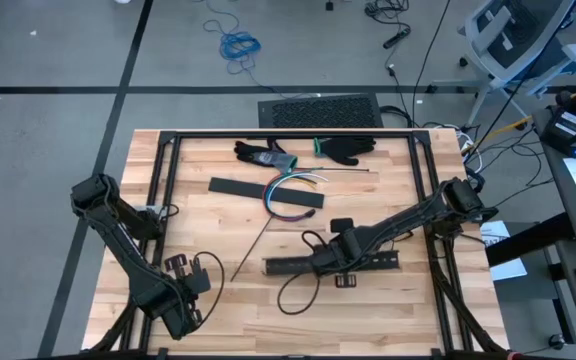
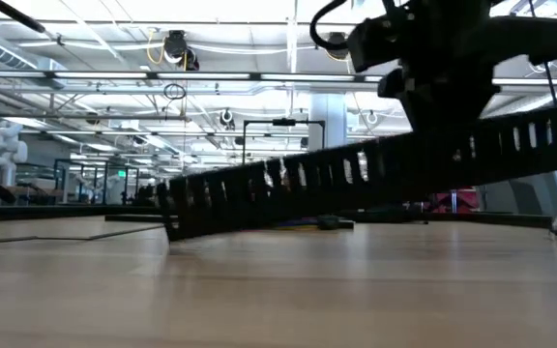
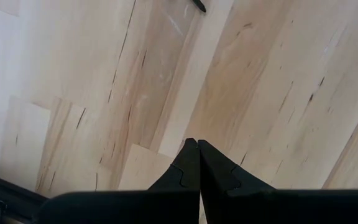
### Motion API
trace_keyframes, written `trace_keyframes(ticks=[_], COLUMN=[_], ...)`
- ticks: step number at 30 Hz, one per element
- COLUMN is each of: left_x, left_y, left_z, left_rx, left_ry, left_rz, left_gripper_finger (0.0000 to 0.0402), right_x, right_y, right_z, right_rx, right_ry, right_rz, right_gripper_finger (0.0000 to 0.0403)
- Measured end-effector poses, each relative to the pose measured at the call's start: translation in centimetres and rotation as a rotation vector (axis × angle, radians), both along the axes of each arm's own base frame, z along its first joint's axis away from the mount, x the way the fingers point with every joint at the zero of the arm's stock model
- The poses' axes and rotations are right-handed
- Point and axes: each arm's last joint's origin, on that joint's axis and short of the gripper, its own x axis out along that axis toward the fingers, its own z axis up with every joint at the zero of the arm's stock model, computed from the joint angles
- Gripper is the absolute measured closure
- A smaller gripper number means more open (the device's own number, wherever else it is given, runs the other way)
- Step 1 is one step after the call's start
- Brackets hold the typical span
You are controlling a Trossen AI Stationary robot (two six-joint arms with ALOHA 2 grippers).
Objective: Ziptie cables
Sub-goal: Move the black cable duct to the center of the table
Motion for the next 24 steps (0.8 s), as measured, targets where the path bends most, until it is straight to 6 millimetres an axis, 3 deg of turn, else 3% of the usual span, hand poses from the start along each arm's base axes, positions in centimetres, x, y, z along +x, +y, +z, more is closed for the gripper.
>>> trace_keyframes(ticks=[6,16,20,24], left_x=[0.0,-0.2,-0.3,-0.4], left_y=[0.0,0.1,0.2,0.1], left_z=[0.0,0.3,0.3,0.3], left_rx=[-0.002,0.004,0.014,0.019], left_ry=[0.002,0.007,0.015,0.017], left_rz=[-0.001,-0.005,-0.007,-0.012], left_gripper_finger=[0.0401,0.0402,0.0401,0.0401], right_x=[1.7,5.4,6.7,8.1], right_y=[0.1,-1.4,-2.2,-3.0], right_z=[-1.8,-7.5,-8.0,-7.3], right_rx=[0.085,0.08,0.083,0.104], right_ry=[-0.077,-0.126,-0.205,-0.276], right_rz=[-0.02,-0.053,-0.028,-0.042], right_gripper_finger=[0.0402,0.0403,0.0403,0.0403])
